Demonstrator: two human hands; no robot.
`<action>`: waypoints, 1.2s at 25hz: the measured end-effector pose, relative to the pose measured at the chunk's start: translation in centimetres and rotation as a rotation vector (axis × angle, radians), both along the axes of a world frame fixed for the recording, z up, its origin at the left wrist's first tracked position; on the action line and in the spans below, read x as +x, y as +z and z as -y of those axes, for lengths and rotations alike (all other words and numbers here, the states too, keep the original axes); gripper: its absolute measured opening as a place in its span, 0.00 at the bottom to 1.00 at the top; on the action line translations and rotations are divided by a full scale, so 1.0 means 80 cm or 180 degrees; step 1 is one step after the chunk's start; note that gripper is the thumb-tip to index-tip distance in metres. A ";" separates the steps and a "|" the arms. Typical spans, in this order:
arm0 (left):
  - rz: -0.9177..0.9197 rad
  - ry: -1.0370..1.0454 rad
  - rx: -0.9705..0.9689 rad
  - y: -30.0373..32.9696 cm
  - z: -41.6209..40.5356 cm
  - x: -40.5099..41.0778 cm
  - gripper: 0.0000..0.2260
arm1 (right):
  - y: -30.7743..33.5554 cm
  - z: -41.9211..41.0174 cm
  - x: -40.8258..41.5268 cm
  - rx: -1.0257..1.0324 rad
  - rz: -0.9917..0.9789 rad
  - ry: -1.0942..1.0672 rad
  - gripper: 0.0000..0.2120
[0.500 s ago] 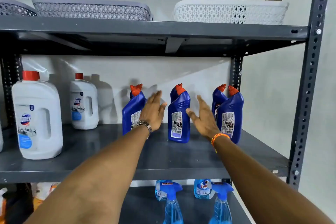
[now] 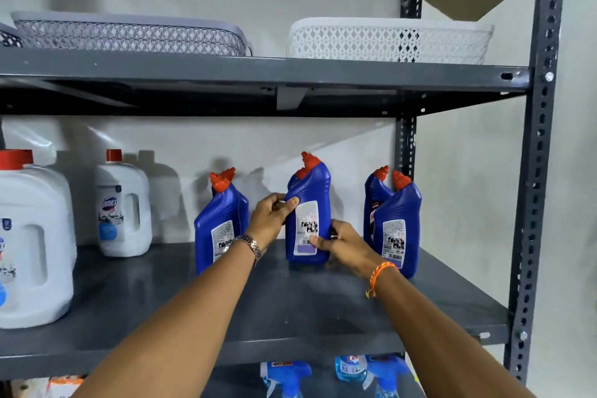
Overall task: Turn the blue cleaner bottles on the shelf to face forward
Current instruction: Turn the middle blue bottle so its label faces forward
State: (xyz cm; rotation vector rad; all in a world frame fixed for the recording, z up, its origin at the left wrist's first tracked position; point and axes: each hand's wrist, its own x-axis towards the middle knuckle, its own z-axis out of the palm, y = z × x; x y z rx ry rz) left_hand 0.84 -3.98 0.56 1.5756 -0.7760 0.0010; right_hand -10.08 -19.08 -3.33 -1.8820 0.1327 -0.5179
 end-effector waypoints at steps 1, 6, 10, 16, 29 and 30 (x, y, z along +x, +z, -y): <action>0.0179 0.0135 -0.0013 0.014 -0.001 -0.005 0.15 | 0.010 -0.004 -0.004 0.0317 0.0097 0.0117 0.23; 0.0285 0.0716 0.0242 0.071 0.005 -0.058 0.34 | 0.048 -0.051 -0.015 0.0028 0.0669 -0.0455 0.26; -0.0115 0.0502 -0.0613 0.088 0.006 -0.061 0.24 | 0.070 -0.065 -0.017 -0.0867 0.0557 -0.0684 0.38; -0.0061 -0.0309 -0.0659 0.082 -0.009 -0.039 0.12 | 0.083 -0.042 -0.012 -0.0008 0.0304 -0.0119 0.41; -0.0646 -0.0478 0.0068 -0.014 0.001 -0.006 0.16 | -0.010 -0.012 0.021 -0.0683 -0.0490 -0.0807 0.29; -0.0601 -0.0446 0.0084 -0.016 0.002 -0.008 0.17 | -0.014 -0.010 0.021 -0.0615 -0.0489 -0.0750 0.29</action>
